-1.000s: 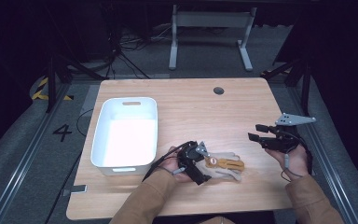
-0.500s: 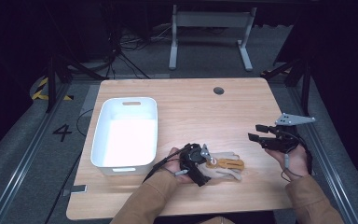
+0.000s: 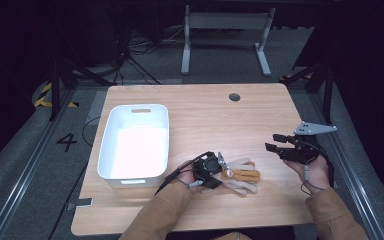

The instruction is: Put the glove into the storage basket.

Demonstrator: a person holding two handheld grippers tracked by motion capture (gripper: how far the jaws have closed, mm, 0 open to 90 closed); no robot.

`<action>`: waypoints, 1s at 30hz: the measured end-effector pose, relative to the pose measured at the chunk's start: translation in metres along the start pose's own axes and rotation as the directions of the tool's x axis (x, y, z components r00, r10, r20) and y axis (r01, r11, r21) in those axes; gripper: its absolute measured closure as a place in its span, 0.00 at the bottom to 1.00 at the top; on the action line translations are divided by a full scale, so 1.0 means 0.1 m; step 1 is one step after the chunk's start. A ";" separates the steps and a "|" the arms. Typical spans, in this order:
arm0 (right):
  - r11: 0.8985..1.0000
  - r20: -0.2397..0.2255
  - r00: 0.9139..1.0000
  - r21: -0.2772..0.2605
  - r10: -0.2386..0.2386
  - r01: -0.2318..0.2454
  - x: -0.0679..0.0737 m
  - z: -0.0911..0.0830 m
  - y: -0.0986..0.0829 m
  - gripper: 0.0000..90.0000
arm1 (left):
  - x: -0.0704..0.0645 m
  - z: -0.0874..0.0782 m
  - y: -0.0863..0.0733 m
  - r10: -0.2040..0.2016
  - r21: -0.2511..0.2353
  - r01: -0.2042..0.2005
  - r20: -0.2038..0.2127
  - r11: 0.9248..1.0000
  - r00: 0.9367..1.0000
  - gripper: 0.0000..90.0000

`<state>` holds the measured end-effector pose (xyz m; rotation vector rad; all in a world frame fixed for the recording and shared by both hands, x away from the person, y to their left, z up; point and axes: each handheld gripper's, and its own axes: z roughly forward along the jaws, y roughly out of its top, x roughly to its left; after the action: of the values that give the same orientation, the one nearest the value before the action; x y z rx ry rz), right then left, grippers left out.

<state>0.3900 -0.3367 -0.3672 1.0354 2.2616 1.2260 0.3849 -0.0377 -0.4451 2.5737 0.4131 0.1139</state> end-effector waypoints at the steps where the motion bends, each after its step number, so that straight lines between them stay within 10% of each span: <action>1: 1.000 0.002 1.000 0.000 0.000 0.000 0.00 0.00 0.00 0.54 | -0.01 0.00 0.01 0.001 0.005 -0.001 -0.002 1.000 1.000 0.73; 30: 1.000 0.009 1.000 -0.007 0.011 -0.011 -0.05 -0.04 -0.02 0.55 | 0.00 -0.27 0.10 -0.033 -0.034 0.035 0.059 0.999 0.998 0.79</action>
<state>0.3902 -0.3433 -0.3673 1.0508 2.2460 1.2301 0.3832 -0.0330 -0.4169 2.5281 0.4286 0.0334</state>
